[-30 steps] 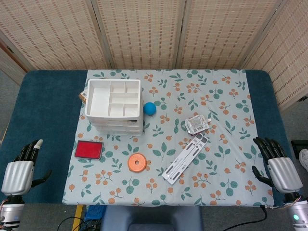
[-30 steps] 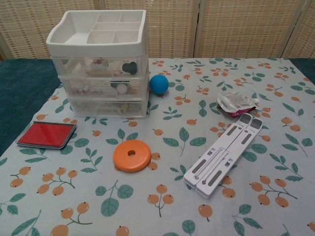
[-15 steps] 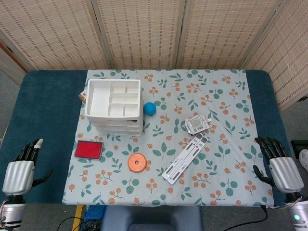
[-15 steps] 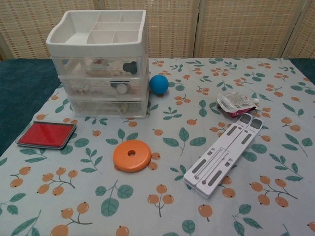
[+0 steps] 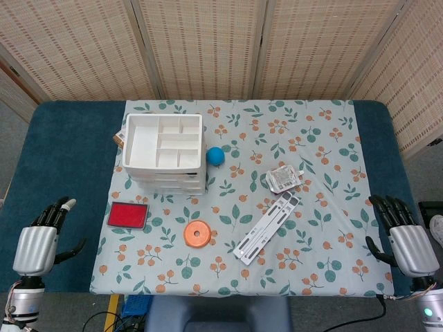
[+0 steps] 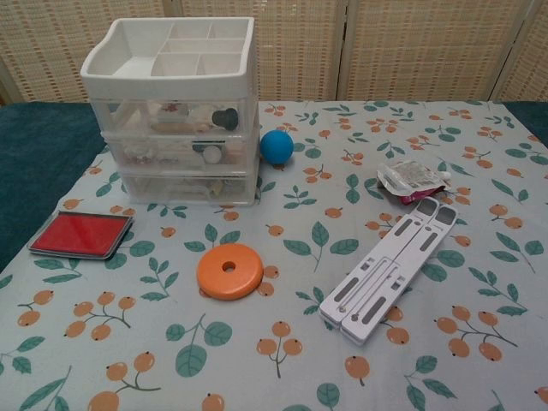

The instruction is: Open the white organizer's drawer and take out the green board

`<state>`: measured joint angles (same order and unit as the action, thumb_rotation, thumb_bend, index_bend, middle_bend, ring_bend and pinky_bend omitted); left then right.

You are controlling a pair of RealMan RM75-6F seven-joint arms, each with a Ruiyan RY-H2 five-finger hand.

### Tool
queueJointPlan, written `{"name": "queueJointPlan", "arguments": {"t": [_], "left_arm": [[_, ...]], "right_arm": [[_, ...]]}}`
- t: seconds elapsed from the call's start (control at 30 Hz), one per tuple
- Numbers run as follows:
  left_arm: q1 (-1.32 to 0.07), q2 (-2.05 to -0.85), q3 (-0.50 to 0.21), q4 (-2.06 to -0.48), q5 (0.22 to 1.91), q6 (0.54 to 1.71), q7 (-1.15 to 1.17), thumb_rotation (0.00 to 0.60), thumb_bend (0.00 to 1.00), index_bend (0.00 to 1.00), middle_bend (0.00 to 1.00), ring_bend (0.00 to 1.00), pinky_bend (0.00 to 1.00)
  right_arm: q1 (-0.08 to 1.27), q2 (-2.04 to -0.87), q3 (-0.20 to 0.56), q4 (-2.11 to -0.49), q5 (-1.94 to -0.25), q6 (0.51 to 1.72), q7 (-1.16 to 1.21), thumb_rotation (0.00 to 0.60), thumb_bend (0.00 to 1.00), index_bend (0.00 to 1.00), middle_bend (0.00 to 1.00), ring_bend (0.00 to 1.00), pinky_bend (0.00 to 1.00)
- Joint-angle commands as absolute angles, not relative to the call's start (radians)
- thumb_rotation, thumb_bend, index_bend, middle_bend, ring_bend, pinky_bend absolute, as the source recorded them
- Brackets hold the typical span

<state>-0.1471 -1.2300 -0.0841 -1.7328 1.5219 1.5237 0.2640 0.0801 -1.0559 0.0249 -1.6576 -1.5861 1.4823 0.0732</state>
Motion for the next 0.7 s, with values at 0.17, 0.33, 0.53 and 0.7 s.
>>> {"name": "queueJointPlan", "arguments": {"t": [0.17, 0.33, 0.53, 0.7], "left_arm": [[-0.226, -1.263, -0.09, -1.741, 1.571, 1.433, 0.127, 0.6, 0.21, 0.34, 0.39, 0.4, 0.6], [-0.287, -1.311, -0.1, -1.74, 1.573, 1.358, 0.018, 0.6, 0.21, 0.45, 0.56, 0.58, 0.89], [-0.366, -1.373, -0.103, -1.725, 1.555, 1.242, -0.123, 0.6, 0.21, 0.46, 0.84, 0.92, 1.0], [-0.425, -1.407, -0.087, -1.703, 1.551, 1.145, -0.23, 0.6, 0.21, 0.36, 0.92, 1.0, 1.0]], "right_arm": [[0.079, -1.049, 0.03, -1.668, -1.583, 1.489, 0.067, 0.6, 0.41, 0.0, 0.07, 0.0, 0.02], [0.075, -1.045, 0.031, -1.675, -1.579, 1.496, 0.064, 0.6, 0.41, 0.0, 0.07, 0.0, 0.02], [0.07, -1.038, 0.032, -1.678, -1.577, 1.503, 0.067, 0.6, 0.41, 0.0, 0.07, 0.0, 0.02], [0.068, -1.038, 0.03, -1.679, -1.58, 1.505, 0.068, 0.6, 0.41, 0.0, 0.07, 0.0, 0.02]]}}
